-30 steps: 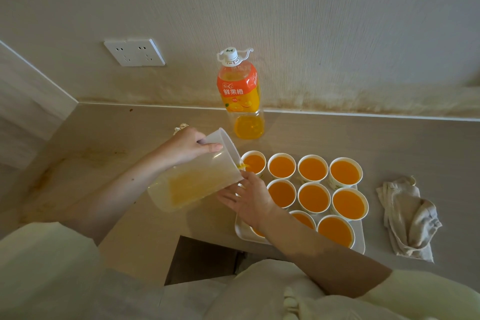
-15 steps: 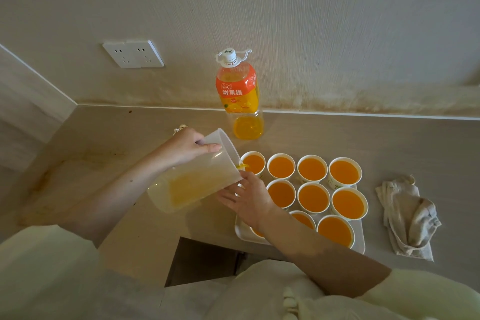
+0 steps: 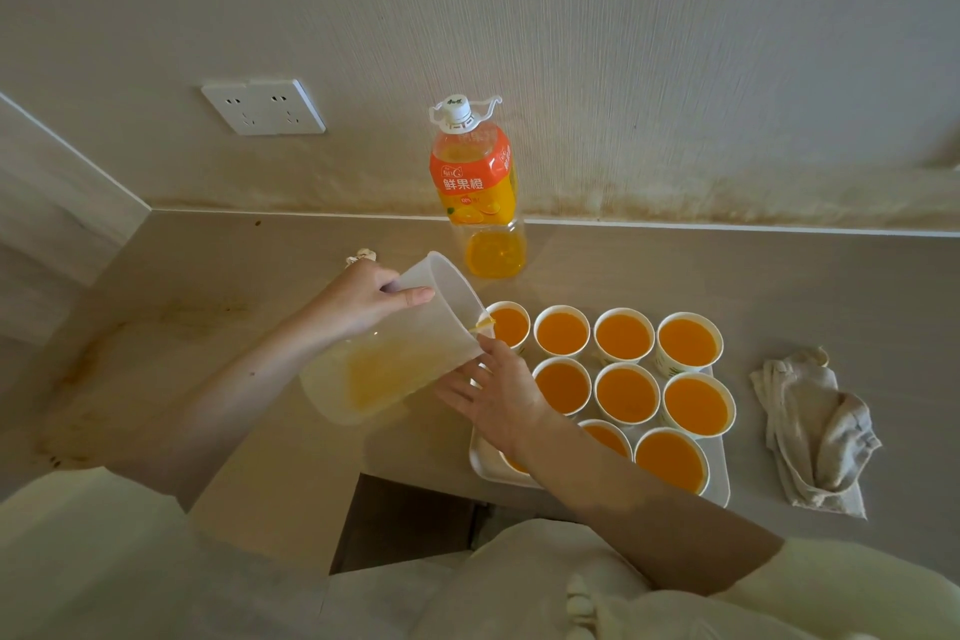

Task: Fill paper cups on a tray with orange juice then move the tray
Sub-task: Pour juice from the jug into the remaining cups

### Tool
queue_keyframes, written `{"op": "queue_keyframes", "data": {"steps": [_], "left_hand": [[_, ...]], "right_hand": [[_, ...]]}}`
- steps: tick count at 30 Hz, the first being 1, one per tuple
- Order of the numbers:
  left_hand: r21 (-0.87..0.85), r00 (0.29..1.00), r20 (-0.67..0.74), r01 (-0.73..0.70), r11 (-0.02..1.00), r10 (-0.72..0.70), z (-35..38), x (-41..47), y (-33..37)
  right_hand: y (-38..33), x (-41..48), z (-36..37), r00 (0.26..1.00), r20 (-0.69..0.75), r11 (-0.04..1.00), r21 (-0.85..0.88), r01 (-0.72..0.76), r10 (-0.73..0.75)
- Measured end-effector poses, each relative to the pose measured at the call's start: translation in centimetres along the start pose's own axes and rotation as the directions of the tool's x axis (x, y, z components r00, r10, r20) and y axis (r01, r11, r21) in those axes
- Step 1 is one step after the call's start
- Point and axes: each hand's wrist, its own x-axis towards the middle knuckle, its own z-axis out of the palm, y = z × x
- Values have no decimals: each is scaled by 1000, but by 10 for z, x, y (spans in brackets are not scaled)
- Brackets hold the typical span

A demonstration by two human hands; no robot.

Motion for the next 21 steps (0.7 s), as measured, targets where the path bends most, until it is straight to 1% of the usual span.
{"op": "queue_keyframes", "data": {"steps": [6, 11, 16, 19, 21], "left_hand": [[-145, 1000, 6, 30, 989, -30, 5, -11, -25], [-215, 998, -13, 63, 975, -67, 12, -23, -44], [-264, 999, -32, 27, 964, -37, 12, -38, -54], [-287, 1000, -6, 10, 958, -12, 8, -45, -58], [-289, 1000, 14, 0, 957, 4, 6, -49, -60]], "right_hand": [[2, -8, 3, 1000, 3, 998, -61, 1, 0], [6, -15, 3, 1000, -3, 994, -106, -25, 25], [15, -27, 7, 997, 24, 992, -103, -68, 71], [27, -37, 9, 995, 29, 994, -63, -91, 93], [34, -43, 7, 993, 69, 994, -63, -95, 99]]}}
